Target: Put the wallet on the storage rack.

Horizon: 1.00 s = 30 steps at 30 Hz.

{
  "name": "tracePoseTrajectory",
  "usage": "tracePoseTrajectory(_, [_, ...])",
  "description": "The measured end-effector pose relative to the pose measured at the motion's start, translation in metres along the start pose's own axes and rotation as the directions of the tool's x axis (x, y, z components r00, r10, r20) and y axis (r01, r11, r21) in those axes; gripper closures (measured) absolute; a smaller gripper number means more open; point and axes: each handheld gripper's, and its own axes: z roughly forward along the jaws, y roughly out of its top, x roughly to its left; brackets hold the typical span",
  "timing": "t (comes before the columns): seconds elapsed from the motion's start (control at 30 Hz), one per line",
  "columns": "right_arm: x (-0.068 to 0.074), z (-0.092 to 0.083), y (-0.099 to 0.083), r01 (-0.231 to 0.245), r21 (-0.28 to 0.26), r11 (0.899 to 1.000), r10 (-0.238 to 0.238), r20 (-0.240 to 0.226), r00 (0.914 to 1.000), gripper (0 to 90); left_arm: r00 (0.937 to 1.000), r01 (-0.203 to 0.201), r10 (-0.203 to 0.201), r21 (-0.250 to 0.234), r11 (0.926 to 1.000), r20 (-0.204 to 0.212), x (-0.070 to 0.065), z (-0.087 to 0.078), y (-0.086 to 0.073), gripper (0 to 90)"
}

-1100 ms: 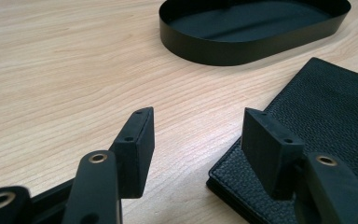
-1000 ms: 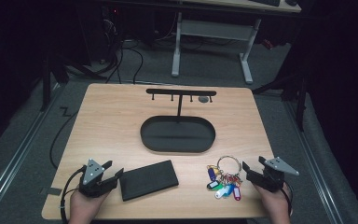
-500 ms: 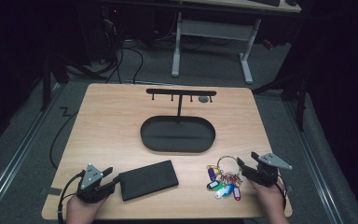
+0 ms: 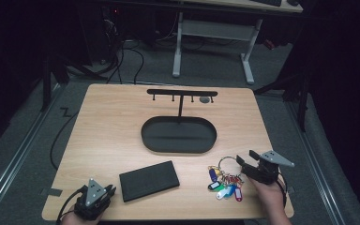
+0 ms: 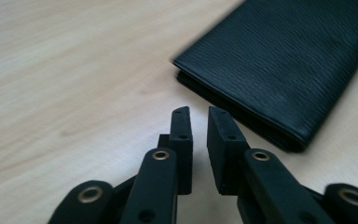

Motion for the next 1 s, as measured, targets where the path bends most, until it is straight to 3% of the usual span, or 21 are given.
tracePoseTrajectory(0.1, [0.001, 0.0, 0.0, 0.006, -0.002, 1.0, -0.006, -0.002, 1.0, 36.7, 0.9987, -0.043, 0.042, 0.017, 0.9989, 0.027, -0.014, 0.002, 0.0, 81.6])
tracePoseTrajectory(0.17, [0.001, -0.001, 0.0, 0.003, -0.001, 1.0, -0.003, -0.002, 1.0, 36.8, 0.9982, -0.055, 0.055, 0.018, 0.9983, 0.024, -0.018, 0.002, 0.001, 83.1])
tracePoseTrajectory(0.27, [0.002, -0.001, -0.001, -0.007, 0.002, 1.0, 0.007, -0.003, 1.0, 36.6, 0.9968, -0.059, 0.059, -0.008, 0.9982, 0.054, -0.026, 0.004, 0.007, 83.0])
tracePoseTrajectory(0.3, [0.001, 0.001, -0.001, -0.011, 0.007, 1.0, 0.011, -0.007, 0.9999, 36.6, 0.9941, -0.085, 0.086, -0.028, 0.996, 0.066, -0.035, 0.003, 0.011, 83.0])
tracePoseTrajectory(0.33, [0.002, 0.001, -0.001, -0.017, 0.01, 1.0, 0.017, -0.011, 0.9998, 36.7, 0.9941, -0.085, 0.086, -0.028, 0.996, 0.066, -0.035, 0.003, 0.011, 82.9])
tracePoseTrajectory(0.43, [0.002, 0.003, -0.001, -0.022, 0.017, 1.0, 0.023, -0.014, 0.9996, 36.6, 0.9845, -0.136, 0.142, -0.066, 0.9885, 0.103, -0.054, 0.007, 0.018, 81.8])
tracePoseTrajectory(0.47, [0.002, 0.003, -0.001, -0.022, 0.017, 1.0, 0.023, -0.014, 0.9996, 36.6, 0.9845, -0.136, 0.142, -0.066, 0.9885, 0.103, -0.054, 0.007, 0.018, 80.9])
tracePoseTrajectory(0.57, [0.002, 0.004, -0.002, -0.031, 0.028, 0.999, 0.031, -0.011, 0.9995, 36.6, 0.9766, -0.164, 0.173, -0.081, 0.9831, 0.127, -0.064, 0.015, 0.025, 78.1])
tracePoseTrajectory(0.7, [0.003, 0.005, -0.002, -0.024, 0.028, 0.999, 0.024, -0.013, 0.9996, 36.5, 0.9761, -0.157, 0.169, -0.095, 0.983, 0.136, -0.061, 0.015, 0.026, 75.6])
tracePoseTrajectory(0.8, [0.002, 0.004, -0.002, -0.021, 0.026, 0.999, 0.021, -0.013, 0.9997, 36.5, 0.9841, -0.126, 0.139, -0.115, 0.9853, 0.111, -0.054, 0.011, 0.024, 68.1])
tracePoseTrajectory(0.83, [0.002, 0.003, -0.001, -0.025, 0.024, 0.999, 0.026, -0.012, 0.9996, 36.5, 0.9876, -0.1, 0.115, -0.136, 0.9857, 0.107, -0.048, 0.007, 0.024, 63.8])
tracePoseTrajectory(0.93, [0.001, 0.003, -0.002, -0.028, 0.024, 0.999, 0.028, -0.012, 0.9995, 36.3, 0.9903, -0.082, 0.098, -0.149, 0.9853, 0.099, -0.043, 0.006, 0.026, 58.2])
tracePoseTrajectory(0.97, [0.001, 0.003, -0.002, -0.034, 0.028, 0.999, 0.034, -0.012, 0.9994, 36.1, 0.9911, -0.071, 0.088, -0.163, 0.9841, 0.1, -0.04, 0.008, 0.029, 56.7])
tracePoseTrajectory(1.0, [0.0, 0.003, -0.002, -0.041, 0.034, 0.999, 0.041, -0.016, 0.999, 36.5, 0.989, -0.02, 0.044, -0.172, 0.9849, 0.141, -0.034, 0.015, 0.044, 55.6])
